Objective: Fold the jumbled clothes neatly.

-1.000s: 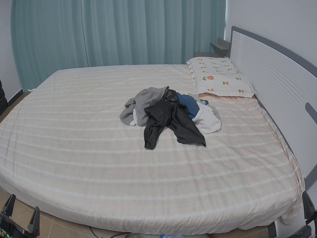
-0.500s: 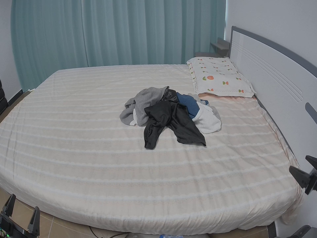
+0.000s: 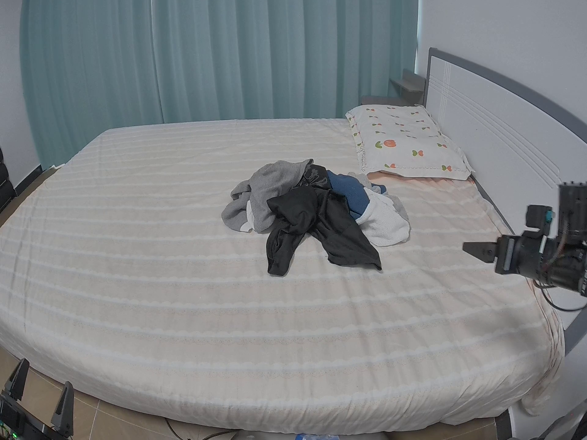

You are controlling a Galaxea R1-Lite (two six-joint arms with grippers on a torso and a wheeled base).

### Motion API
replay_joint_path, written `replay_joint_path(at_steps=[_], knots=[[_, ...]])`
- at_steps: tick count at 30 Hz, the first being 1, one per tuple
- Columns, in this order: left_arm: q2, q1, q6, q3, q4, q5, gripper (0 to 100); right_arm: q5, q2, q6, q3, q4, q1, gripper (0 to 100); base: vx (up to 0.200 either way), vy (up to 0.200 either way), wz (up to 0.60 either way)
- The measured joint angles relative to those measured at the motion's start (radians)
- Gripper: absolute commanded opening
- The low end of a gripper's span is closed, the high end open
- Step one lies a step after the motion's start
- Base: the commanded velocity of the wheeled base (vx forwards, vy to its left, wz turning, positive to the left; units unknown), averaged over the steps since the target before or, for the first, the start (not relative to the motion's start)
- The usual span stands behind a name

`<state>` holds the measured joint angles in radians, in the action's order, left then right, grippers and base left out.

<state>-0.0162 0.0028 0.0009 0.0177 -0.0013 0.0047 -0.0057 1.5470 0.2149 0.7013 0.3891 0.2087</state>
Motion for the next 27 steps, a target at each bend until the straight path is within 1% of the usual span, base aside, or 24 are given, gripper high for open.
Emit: replay_joint_path(at_steps=[7, 14, 17, 19, 20, 23, 27], knots=[[0.0, 0.0, -0.001, 0.0, 0.0, 0.0, 100, -0.058, 0.345, 0.066, 0.287, 0.018, 0.037, 100, 0.0, 0.0, 0.0], [0.0, 0.0, -0.005, 0.0, 0.0, 0.001, 100, -0.108, 0.658, 0.16, 0.633, -0.027, 0.061, 100, 0.0, 0.0, 0.0], [0.0, 0.0, -0.006, 0.0, 0.0, 0.001, 100, -0.123, 0.773, 0.208, 0.775, -0.063, 0.067, 100, 0.0, 0.0, 0.0], [0.0, 0.0, -0.008, 0.0, 0.0, 0.001, 100, -0.133, 0.857, 0.256, 0.88, -0.094, 0.073, 100, 0.0, 0.0, 0.0], [0.0, 0.0, -0.008, 0.0, 0.0, 0.001, 100, -0.136, 0.877, 0.272, 0.906, -0.103, 0.074, 100, 0.0, 0.0, 0.0], [0.0, 0.0, -0.009, 0.0, 0.0, 0.001, 100, -0.144, 0.984, 0.367, 1.029, -0.154, 0.082, 100, 0.0, 0.0, 0.0], [0.0, 0.0, -0.009, 0.0, 0.0, 0.001, 100, -0.147, 1.069, 0.409, 1.106, -0.196, 0.091, 100, 0.0, 0.0, 0.0]])
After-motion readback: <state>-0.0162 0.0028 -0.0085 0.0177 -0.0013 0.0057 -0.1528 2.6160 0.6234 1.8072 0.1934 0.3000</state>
